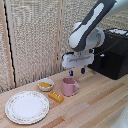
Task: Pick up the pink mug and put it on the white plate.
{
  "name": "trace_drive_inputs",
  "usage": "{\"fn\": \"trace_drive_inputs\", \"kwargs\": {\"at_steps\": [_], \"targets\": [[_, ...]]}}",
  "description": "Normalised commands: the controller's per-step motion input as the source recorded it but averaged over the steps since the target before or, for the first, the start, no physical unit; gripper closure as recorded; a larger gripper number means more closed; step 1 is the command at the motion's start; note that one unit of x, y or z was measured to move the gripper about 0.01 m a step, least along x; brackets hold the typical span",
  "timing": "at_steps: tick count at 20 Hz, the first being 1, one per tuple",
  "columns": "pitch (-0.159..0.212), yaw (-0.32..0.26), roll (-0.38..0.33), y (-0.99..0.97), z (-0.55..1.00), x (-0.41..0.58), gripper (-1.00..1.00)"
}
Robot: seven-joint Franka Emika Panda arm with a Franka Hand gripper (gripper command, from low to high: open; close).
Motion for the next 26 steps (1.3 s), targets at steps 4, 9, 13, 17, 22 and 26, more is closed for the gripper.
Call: {"fn": "trace_drive_inputs", "kwargs": {"at_steps": [4, 9, 13, 17, 22, 26], "targets": [[0.000, 0.006, -0.082, 0.18, -0.45, 0.049, -1.00], [0.000, 0.009, -0.117, 0.33, -0.33, 0.003, -1.00], [0.004, 0.012, -0.035, 0.09, -0.14, 0.004, 1.00], [0.000, 0.000, 0.000, 0.00, 0.00, 0.000, 1.00], [-0.019, 0.000, 0.000, 0.00, 0.00, -0.007, 1.00], [-0.062, -0.006, 0.000, 0.00, 0.05, -0.004, 1.00]]}}
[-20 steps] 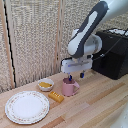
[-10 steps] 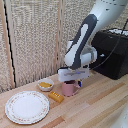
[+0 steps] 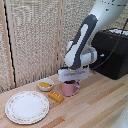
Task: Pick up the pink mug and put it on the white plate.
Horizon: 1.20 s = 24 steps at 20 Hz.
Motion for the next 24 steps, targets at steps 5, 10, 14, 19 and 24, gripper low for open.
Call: {"fn": "trace_drive_inputs", "kwargs": {"at_steps": [5, 10, 14, 19, 24], "targets": [[-0.127, 0.000, 0.001, 0.00, 0.24, -0.066, 1.00], [-0.056, -0.003, 0.043, -0.04, 0.60, -0.062, 1.00], [0.000, 0.000, 0.090, -0.15, 0.93, 0.000, 1.00], [0.048, 0.001, 0.066, 0.00, 0.95, 0.271, 1.00], [0.113, 0.024, 0.011, 0.60, 0.76, 0.499, 1.00]]}}
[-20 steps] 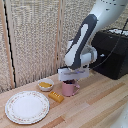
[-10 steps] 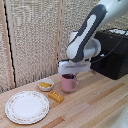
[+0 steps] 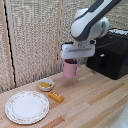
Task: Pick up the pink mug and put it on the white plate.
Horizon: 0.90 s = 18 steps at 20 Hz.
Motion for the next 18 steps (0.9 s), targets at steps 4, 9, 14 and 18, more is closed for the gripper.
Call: {"fn": "trace_drive_inputs", "kwargs": {"at_steps": [4, 9, 14, 18], "targets": [[0.112, 0.046, 0.000, 0.80, 0.58, 0.436, 1.00], [0.088, 0.028, 0.000, 0.90, 0.38, 0.335, 1.00], [0.052, 0.009, 0.000, 0.95, 0.17, 0.263, 1.00], [0.039, 0.003, 0.000, 0.97, 0.05, 0.236, 1.00]]}}
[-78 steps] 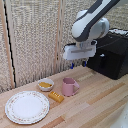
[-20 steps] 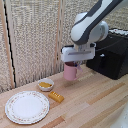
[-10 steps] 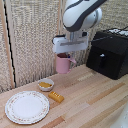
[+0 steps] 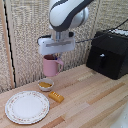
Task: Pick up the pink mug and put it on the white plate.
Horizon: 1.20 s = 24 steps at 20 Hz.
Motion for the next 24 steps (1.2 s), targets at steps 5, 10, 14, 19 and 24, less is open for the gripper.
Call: {"fn": "trace_drive_inputs", "kwargs": {"at_steps": [5, 10, 14, 19, 24], "targets": [[0.013, 0.000, -0.013, 0.96, 0.00, 0.267, 1.00], [-0.002, 0.000, -0.078, 0.88, -0.27, 0.375, 1.00], [-0.001, 0.022, -0.153, 0.72, -0.42, 0.432, 1.00], [0.003, 0.060, -0.165, 0.61, -0.41, 0.335, 1.00], [-0.002, 0.011, -0.076, 0.11, -0.23, 0.433, 1.00]]}}
